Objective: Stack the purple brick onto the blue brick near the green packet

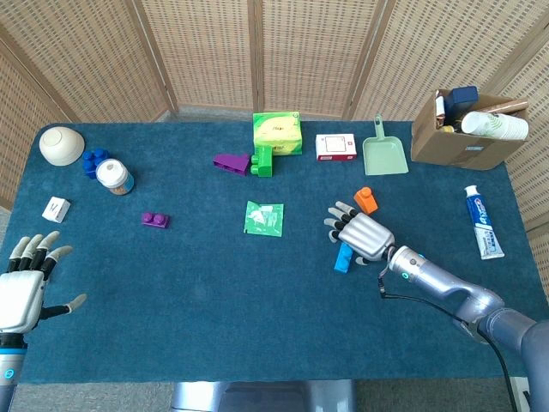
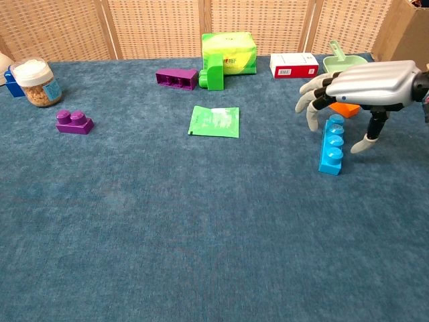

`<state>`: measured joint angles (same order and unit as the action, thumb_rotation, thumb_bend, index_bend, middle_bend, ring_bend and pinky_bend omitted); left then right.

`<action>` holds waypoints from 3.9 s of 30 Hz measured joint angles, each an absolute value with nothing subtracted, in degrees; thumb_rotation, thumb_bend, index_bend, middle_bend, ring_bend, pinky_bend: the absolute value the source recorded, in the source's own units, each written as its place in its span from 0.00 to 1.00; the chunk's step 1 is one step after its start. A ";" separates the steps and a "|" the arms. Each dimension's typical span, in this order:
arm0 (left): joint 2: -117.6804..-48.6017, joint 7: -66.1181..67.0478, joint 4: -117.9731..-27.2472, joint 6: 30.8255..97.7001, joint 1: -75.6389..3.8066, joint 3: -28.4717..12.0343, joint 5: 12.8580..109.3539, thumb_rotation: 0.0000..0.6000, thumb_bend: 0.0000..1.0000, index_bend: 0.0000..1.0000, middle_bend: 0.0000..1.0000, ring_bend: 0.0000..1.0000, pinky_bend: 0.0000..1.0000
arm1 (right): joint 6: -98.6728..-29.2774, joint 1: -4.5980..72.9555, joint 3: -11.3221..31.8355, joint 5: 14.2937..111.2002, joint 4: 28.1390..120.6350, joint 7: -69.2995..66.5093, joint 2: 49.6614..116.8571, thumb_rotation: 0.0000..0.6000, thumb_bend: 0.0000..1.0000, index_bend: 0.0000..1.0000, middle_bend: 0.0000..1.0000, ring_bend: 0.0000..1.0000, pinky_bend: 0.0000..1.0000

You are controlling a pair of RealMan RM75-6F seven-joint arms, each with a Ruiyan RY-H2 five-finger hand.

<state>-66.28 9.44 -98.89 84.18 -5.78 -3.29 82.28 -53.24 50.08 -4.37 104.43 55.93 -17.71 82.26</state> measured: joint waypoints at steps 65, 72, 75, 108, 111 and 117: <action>-66.06 5.84 -96.53 84.68 -4.97 -2.80 83.07 0.85 0.13 0.22 0.10 0.00 0.00 | -52.09 51.26 -4.60 98.49 64.66 -6.84 80.81 1.00 0.04 0.59 0.23 0.00 0.02; -66.19 5.13 -95.87 84.68 -4.83 -2.75 82.98 0.85 0.13 0.22 0.10 0.00 0.00 | -50.87 51.18 -3.03 96.31 71.21 0.50 79.23 1.00 0.05 0.62 0.24 0.02 0.02; -66.18 4.75 -95.53 84.86 -4.69 -2.76 82.97 0.84 0.13 0.22 0.10 0.00 0.00 | -50.27 51.06 -2.51 95.40 73.66 3.62 78.91 1.00 0.05 0.63 0.25 0.03 0.02; -66.63 1.39 -92.23 85.76 -3.69 -2.82 82.81 0.84 0.13 0.22 0.10 0.00 0.00 | -44.24 56.60 5.96 88.35 82.47 23.19 85.94 1.00 0.06 0.62 0.25 0.04 0.02; -66.80 1.04 -91.91 85.77 -3.60 -2.82 82.76 0.84 0.13 0.22 0.10 0.00 0.00 | -43.46 57.52 6.51 87.78 82.03 23.70 87.08 1.00 0.06 0.62 0.25 0.04 0.02; -66.96 0.45 -91.31 85.82 -3.40 -2.80 82.69 0.84 0.13 0.22 0.10 0.00 0.00 | -42.27 59.29 7.52 86.90 81.00 24.77 89.03 1.00 0.06 0.62 0.25 0.04 0.02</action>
